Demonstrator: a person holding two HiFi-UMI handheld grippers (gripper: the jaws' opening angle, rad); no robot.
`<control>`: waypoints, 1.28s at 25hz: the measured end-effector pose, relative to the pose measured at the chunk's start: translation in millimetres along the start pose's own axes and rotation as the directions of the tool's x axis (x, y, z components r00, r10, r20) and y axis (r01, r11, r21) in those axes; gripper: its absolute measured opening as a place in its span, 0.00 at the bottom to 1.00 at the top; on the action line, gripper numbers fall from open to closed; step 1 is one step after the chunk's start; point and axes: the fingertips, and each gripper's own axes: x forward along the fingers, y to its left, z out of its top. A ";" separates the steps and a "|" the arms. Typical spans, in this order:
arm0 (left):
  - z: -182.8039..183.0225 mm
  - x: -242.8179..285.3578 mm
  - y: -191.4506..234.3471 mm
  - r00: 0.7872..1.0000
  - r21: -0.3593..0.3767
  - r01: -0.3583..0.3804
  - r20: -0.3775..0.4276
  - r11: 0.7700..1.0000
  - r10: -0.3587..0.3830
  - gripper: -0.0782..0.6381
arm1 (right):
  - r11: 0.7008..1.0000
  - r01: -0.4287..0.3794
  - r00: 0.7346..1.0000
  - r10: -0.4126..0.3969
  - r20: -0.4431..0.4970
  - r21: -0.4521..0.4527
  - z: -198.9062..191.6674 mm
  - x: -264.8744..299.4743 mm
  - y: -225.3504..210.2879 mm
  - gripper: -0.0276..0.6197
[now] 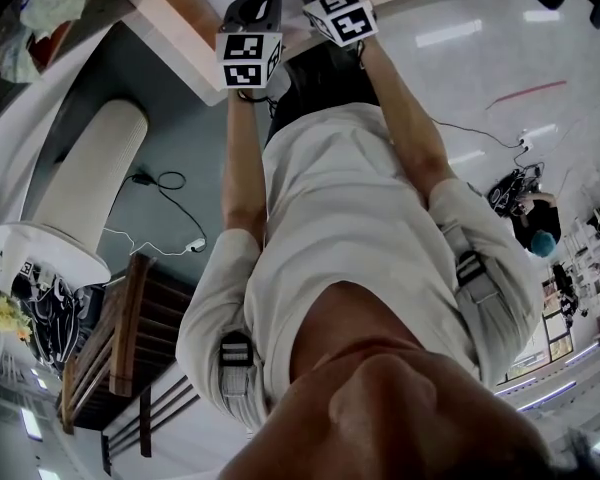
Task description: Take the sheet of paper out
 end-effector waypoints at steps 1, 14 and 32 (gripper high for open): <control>0.1 0.5 -1.0 1.000 0.004 0.003 -0.001 1.000 -0.003 0.13 | 1.000 0.002 1.000 -0.002 0.006 0.006 0.0 -1.9 -0.7 0.08; 5.5 1.3 -19.3 0.999 0.040 0.037 -0.003 0.999 -0.037 0.13 | 0.998 0.031 0.996 -0.036 0.081 0.054 4.8 -36.1 -8.9 0.08; 24.6 -6.2 -45.9 0.996 0.075 0.080 0.024 0.994 -0.082 0.12 | 0.991 0.093 0.981 -0.109 0.163 0.098 21.5 -91.0 -26.5 0.08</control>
